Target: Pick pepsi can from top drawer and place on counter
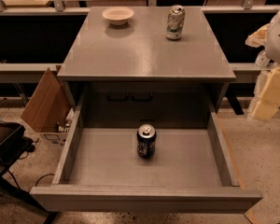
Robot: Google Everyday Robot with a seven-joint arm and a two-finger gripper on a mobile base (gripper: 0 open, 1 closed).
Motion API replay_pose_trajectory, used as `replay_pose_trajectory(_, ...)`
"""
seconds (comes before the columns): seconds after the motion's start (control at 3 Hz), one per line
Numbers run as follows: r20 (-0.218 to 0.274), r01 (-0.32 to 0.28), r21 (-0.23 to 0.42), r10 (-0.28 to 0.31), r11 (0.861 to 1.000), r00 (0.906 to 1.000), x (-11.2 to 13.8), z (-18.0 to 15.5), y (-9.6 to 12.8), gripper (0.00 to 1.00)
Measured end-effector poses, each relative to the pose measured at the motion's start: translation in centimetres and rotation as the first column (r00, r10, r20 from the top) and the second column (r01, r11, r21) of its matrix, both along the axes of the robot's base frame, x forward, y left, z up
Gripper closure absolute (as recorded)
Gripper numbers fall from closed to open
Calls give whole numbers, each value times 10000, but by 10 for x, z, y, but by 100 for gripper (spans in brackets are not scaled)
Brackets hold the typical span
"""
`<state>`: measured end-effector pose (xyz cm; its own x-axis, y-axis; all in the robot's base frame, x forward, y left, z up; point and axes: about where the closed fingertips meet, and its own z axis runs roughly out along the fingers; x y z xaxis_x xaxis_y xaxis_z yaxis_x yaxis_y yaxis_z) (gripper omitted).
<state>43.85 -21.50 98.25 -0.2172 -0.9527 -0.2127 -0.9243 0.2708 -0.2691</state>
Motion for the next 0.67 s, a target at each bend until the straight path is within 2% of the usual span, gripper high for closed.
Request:
replay_pose_trajectory(0.33,1,0,0,0,10000,10000,0,0,0,0)
replay_pose_trajectory(0.67,65,-80,415,77,9991,9999,3,-8,0,0)
